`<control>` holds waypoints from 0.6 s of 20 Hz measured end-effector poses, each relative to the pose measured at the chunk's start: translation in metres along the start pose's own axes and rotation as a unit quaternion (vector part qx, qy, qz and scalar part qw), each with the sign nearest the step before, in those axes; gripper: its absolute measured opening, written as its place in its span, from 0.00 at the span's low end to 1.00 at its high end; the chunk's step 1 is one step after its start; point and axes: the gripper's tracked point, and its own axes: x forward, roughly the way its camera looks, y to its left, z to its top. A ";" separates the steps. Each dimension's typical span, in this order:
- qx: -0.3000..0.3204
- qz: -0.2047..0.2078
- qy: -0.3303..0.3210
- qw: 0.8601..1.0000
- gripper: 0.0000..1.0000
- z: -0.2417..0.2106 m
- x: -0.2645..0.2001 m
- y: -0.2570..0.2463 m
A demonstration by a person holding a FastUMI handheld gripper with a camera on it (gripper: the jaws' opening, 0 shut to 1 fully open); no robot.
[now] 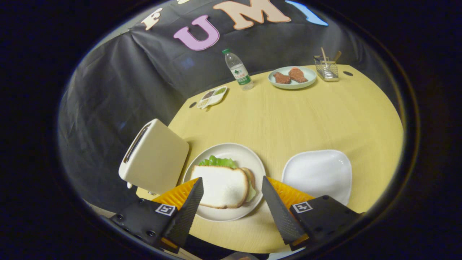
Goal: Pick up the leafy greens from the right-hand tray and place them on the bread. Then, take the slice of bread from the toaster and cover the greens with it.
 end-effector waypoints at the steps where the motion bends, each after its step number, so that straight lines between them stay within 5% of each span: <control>1: -0.006 0.001 -0.005 1.000 1.00 0.005 -0.005 -0.001; 12: -0.076 -0.036 -0.142 0.986 1.00 0.095 -0.085 -0.030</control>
